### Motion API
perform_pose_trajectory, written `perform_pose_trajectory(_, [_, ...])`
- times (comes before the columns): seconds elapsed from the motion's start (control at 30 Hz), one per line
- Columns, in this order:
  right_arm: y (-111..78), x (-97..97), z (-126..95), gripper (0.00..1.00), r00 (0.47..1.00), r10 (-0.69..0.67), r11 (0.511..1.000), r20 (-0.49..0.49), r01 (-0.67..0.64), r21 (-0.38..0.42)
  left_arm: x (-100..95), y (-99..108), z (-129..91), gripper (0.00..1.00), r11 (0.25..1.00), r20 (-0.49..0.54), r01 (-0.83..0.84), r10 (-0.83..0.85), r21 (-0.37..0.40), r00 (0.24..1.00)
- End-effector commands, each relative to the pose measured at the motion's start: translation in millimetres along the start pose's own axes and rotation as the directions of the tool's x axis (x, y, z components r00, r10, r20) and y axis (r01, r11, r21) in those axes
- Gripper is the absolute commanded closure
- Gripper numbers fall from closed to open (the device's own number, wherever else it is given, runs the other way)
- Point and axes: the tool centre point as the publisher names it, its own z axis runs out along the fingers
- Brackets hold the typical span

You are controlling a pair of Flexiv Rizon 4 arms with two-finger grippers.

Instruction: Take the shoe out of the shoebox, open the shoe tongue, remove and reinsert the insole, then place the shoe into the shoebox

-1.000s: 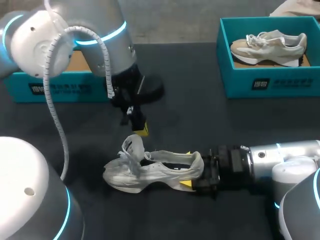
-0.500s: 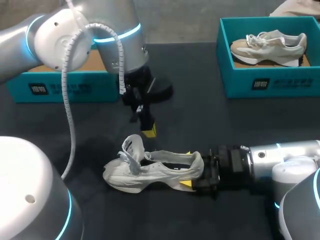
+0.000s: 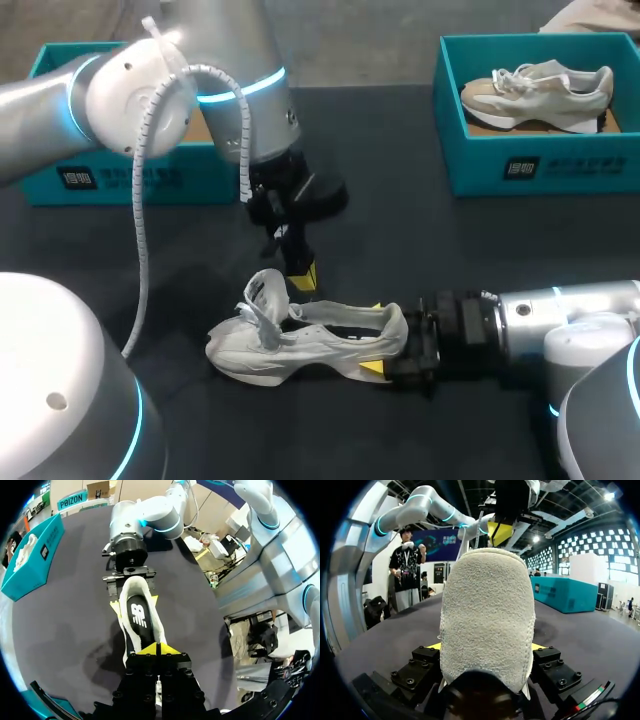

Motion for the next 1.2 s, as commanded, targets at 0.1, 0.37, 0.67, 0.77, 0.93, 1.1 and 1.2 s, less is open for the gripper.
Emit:
perform_pose_trajectory(0.1, [1.7, 0.1, -0.4, 1.00, 1.000, 0.001, 1.000, -0.003, -0.001, 0.006, -6.0, -0.3, 19.8, 1.00, 1.000, -0.021, -0.011, 0.011, -0.010, 1.000])
perform_pose_trajectory(0.37, [1.7, 0.1, -0.4, 1.00, 1.000, 0.001, 1.000, -0.003, -0.001, 0.006, -5.4, -11.8, 29.3, 1.00, 0.998, 0.014, -0.041, 0.042, -0.043, 0.999])
perform_pose_trajectory(0.67, [1.7, 0.1, -0.4, 1.00, 1.000, 0.001, 1.000, -0.003, -0.001, 0.006, -13.6, -30.5, 48.7, 1.00, 0.996, 0.053, -0.051, 0.055, -0.078, 0.997])
perform_pose_trajectory(0.77, [1.7, 0.1, -0.4, 1.00, 1.000, 0.001, 1.000, -0.003, -0.001, 0.006, -17.5, -35.2, 55.3, 1.00, 0.994, 0.074, -0.048, 0.055, -0.096, 0.996])
perform_pose_trajectory(0.93, [1.7, 0.1, -0.4, 1.00, 1.000, 0.001, 1.000, -0.003, -0.001, 0.006, -24.2, -42.9, 64.9, 1.00, 0.994, 0.080, -0.042, 0.050, -0.104, 0.995])
perform_pose_trajectory(1.1, [1.7, 0.1, -0.4, 1.00, 1.000, 0.001, 1.000, -0.003, -0.001, 0.006, -27.4, -45.6, 79.1, 1.00, 0.991, 0.069, -0.044, 0.054, -0.130, 0.996])
perform_pose_trajectory(1.2, [1.7, 0.1, -0.4, 1.00, 1.000, 0.001, 1.000, -0.003, -0.001, 0.006, -28.4, -43.6, 87.6, 1.00, 0.988, 0.074, -0.040, 0.051, -0.150, 0.996])
